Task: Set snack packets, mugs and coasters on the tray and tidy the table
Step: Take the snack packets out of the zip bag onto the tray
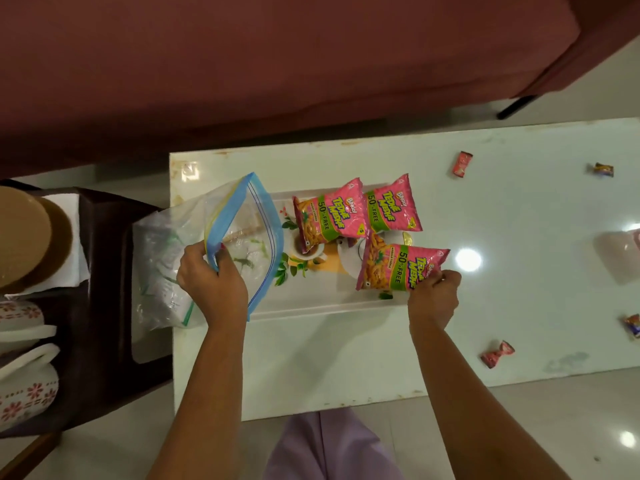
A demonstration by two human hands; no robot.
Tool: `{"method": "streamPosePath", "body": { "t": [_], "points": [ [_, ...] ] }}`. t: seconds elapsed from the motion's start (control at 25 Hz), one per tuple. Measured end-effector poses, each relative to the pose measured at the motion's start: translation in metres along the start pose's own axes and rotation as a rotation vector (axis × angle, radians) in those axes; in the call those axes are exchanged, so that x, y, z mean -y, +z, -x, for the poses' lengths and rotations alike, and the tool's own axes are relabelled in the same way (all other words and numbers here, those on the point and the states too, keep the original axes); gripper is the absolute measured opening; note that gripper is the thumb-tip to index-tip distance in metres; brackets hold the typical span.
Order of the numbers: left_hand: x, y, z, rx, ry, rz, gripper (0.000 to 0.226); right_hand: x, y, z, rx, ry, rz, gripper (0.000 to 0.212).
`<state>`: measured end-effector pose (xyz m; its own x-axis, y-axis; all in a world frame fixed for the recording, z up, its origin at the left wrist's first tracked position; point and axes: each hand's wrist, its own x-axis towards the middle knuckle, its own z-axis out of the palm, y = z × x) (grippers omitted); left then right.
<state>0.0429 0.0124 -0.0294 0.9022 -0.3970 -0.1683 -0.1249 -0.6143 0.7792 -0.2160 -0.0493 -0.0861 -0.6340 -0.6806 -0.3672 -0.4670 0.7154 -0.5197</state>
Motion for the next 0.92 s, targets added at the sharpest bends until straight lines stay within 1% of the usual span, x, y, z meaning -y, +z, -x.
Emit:
{"method": "streamPosePath", "body": {
  "t": [0.12,0.28,0.52,0.6,0.64,0.68,0.72,0.76,0.84,0.92],
  "points": [
    [0.0,0.0,0.0,0.034,0.027,0.005,0.022,-0.007,-0.007,-0.009,0.014,-0.038,0.045,0.018],
    [0.001,0.001,-0.002,0.05,0.017,-0.002,0.023,-0.016,-0.01,-0.011,0.014,-0.068,0.092,0.017],
    [0.003,-0.002,-0.006,0.081,0.006,0.019,0.023,0.008,0.008,-0.026,0.067,-0.084,0.088,0.019],
    [0.005,-0.003,-0.007,0.083,0.0,0.023,0.023,0.013,0.008,-0.027,0.038,-0.113,0.121,0.018],
    [0.005,-0.003,-0.007,0.083,-0.002,0.025,0.023,0.014,0.006,-0.024,-0.026,-0.185,0.16,0.019],
    [0.006,-0.002,-0.007,0.085,-0.008,0.028,0.023,0.014,0.006,-0.018,-0.11,-0.301,0.216,0.023],
    [0.006,-0.001,-0.007,0.09,-0.012,0.032,0.023,0.013,0.006,-0.011,-0.177,-0.442,0.282,0.026],
    [0.006,0.0,-0.006,0.095,-0.017,0.036,0.023,0.011,0.009,-0.002,-0.202,-0.585,0.347,0.03],
    [0.008,0.001,-0.006,0.099,-0.021,0.043,0.023,0.002,0.02,0.017,-0.139,-0.803,0.471,0.037],
    [0.009,0.001,-0.006,0.098,-0.026,0.048,0.024,-0.012,0.032,0.031,0.0,-0.899,0.615,0.045]
  ]
}}
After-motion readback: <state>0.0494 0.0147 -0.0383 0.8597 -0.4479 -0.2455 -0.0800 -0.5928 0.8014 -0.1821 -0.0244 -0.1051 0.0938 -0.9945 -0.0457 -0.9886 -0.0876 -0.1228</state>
